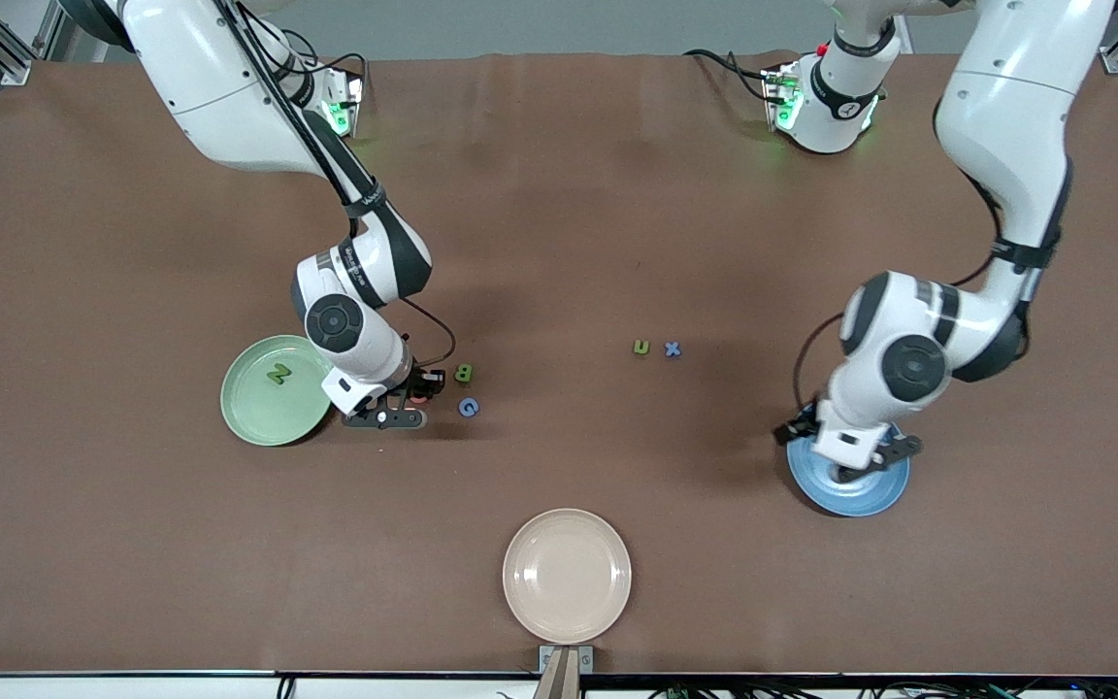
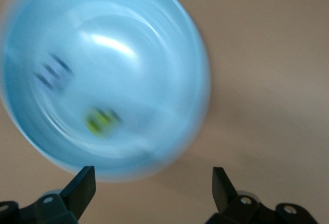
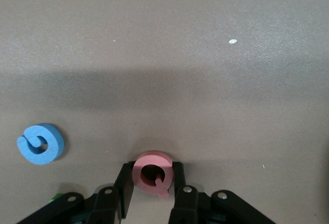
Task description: Sort upper and lower case letters into plates
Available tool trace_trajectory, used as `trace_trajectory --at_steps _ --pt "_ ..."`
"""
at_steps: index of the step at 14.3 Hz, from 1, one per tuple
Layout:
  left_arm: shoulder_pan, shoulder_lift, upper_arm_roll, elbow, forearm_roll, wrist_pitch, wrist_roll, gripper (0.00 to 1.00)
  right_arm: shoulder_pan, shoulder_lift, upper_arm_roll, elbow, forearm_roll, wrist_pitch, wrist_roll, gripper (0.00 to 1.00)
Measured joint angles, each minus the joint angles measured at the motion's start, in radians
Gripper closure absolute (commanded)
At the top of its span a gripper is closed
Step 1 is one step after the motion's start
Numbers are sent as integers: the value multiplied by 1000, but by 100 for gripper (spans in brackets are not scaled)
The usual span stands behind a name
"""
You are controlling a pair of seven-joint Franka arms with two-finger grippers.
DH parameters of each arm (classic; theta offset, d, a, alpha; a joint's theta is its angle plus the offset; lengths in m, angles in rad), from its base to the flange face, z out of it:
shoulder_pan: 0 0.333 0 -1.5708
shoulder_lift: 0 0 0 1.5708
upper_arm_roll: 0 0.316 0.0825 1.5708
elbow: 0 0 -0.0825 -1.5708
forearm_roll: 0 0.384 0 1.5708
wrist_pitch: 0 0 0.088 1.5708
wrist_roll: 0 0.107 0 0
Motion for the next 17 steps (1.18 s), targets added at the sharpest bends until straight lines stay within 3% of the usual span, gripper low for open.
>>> trace_trajectory --at_steps 5,8,11,13,15,17 --pt "-42 -25 -174 -123 2 66 -305 4 -14 -18 -18 9 -2 -80 -52 100" --pt "-77 -27 -187 -212 11 201 -350 14 -98 -95 -28 21 -3 -217 -221 100" --pt "-85 -25 -186 -274 92 269 -359 24 -210 -180 -30 9 -3 -319 -392 100" --pt "-80 -21 -184 -284 130 273 -359 27 -248 -210 -30 -46 -3 -295 -444 100" --pt "-80 -13 -183 -285 152 276 -359 28 -259 -220 -29 -138 -3 -191 -466 100" --pt "-81 2 -183 -285 159 290 -359 36 -262 -218 -29 -236 -3 -54 -472 100"
